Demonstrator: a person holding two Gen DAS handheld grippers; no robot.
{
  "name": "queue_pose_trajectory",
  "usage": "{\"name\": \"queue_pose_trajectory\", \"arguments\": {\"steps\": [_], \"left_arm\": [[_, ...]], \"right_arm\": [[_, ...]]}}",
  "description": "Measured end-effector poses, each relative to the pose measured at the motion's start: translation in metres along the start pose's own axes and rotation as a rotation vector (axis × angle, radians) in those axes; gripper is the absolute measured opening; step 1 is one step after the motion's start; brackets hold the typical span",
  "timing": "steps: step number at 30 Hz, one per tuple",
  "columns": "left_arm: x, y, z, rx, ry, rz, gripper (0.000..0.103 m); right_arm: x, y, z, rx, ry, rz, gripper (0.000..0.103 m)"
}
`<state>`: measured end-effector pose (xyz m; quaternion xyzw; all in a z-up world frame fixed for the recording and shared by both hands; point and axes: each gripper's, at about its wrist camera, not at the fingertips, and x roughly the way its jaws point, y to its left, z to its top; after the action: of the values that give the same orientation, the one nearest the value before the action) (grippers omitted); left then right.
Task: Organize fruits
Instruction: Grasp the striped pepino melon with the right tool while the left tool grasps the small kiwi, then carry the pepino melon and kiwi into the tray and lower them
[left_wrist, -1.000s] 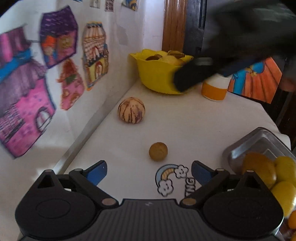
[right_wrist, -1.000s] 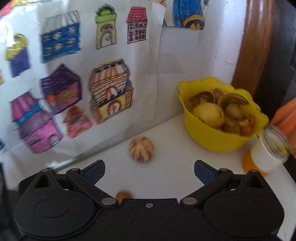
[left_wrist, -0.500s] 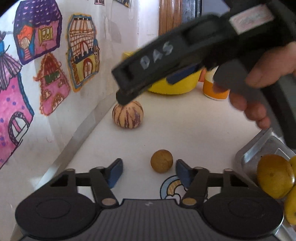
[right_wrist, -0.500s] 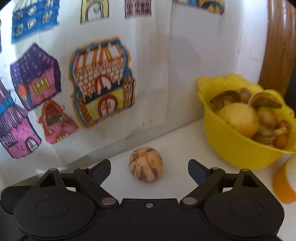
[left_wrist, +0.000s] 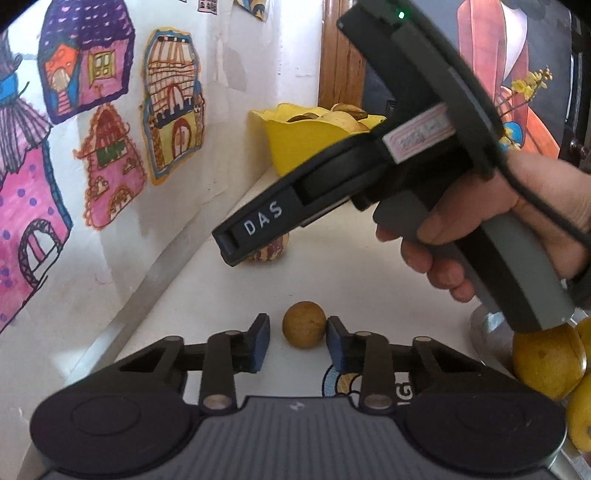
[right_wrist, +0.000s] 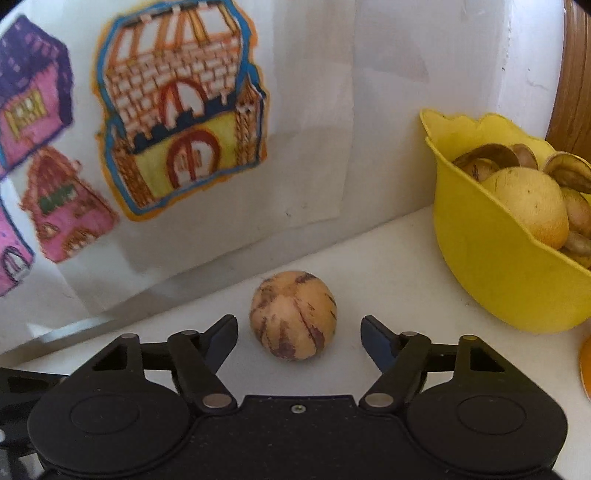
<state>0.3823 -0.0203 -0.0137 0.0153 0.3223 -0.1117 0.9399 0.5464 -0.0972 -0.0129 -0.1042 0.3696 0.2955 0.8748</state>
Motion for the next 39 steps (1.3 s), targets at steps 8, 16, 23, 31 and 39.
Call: {"name": "queue_pose_trajectory", "arguments": {"steps": [8, 16, 23, 31, 39], "left_arm": [[-0.004, 0.004, 0.000, -0.017, -0.002, 0.005, 0.029], [-0.011, 0.014, 0.001, -0.054, -0.008, -0.012, 0.028], [-0.016, 0.020, -0.005, -0.078, -0.011, -0.037, 0.028], [-0.019, 0.020, -0.009, -0.096, -0.012, -0.097, 0.028], [-0.035, -0.008, -0.021, -0.106, -0.008, -0.140, 0.028]], "right_arm": [[0.001, 0.003, -0.007, 0.017, -0.037, -0.001, 0.051], [-0.025, 0.008, -0.021, 0.033, -0.034, -0.018, 0.051], [-0.079, 0.001, -0.039, 0.048, -0.079, -0.021, 0.051], [-0.153, -0.009, -0.077, 0.099, -0.125, -0.028, 0.051], [-0.214, -0.034, -0.135, 0.143, -0.176, -0.099, 0.051]]}}
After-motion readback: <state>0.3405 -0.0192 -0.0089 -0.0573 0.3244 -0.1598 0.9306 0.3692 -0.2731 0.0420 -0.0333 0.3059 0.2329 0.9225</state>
